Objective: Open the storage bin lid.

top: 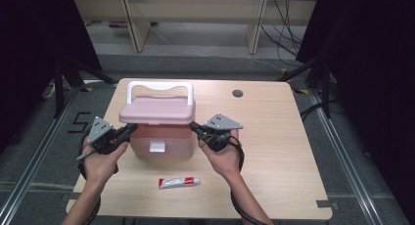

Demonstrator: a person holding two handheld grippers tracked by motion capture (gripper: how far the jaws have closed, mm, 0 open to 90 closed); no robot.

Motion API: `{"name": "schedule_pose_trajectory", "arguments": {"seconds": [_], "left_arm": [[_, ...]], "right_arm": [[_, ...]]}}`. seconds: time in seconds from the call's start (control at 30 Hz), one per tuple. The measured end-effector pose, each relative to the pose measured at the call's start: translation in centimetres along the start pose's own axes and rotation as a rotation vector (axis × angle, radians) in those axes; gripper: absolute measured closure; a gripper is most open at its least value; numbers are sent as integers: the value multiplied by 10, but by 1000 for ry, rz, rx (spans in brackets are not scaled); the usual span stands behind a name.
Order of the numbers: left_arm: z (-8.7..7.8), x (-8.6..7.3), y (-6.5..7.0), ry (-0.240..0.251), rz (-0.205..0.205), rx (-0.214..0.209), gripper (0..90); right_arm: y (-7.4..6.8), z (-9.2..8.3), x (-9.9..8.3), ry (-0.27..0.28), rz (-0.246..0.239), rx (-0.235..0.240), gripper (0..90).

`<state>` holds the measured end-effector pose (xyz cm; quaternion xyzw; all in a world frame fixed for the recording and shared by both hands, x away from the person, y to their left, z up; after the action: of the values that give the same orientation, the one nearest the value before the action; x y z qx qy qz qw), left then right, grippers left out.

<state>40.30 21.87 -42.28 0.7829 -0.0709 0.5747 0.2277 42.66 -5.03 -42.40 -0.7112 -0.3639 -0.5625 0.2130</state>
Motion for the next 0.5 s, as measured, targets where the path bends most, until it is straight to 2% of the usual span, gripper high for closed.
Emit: {"name": "schedule_pose_trajectory", "arguments": {"seconds": [0.03, 0.13, 0.23, 0.27, 0.43, 0.5], "left_arm": [[0, 0, 0, 1, -1, 0, 897], [1, 2, 1, 4, -6, 1, 897], [1, 5, 1, 11, -5, -3, 897], [1, 6, 1, 10, -2, -2, 897], [3, 11, 1, 17, 2, -2, 897], [3, 13, 2, 18, 1, -1, 898]], "right_arm": [[1, 0, 0, 2, -21, -7, 900], [0, -1, -2, -15, 1, 2, 900], [1, -2, -5, -16, -18, 3, 900], [1, -3, -7, -23, -6, -1, 900], [2, -3, -9, -15, -14, 5, 900], [1, -4, -10, -23, -3, 0, 900]]}}
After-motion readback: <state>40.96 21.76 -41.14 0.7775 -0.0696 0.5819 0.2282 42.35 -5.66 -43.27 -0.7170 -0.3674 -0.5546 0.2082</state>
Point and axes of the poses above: each handheld gripper's, and its own axes: z roughly forward along the jaws, x roughly out of its top, y roughly to its right, the point moved 4 cm from there along z, roughly forward along the jaws, and after that the axes turned 10 degrees about -z, right-handed, at the moved point
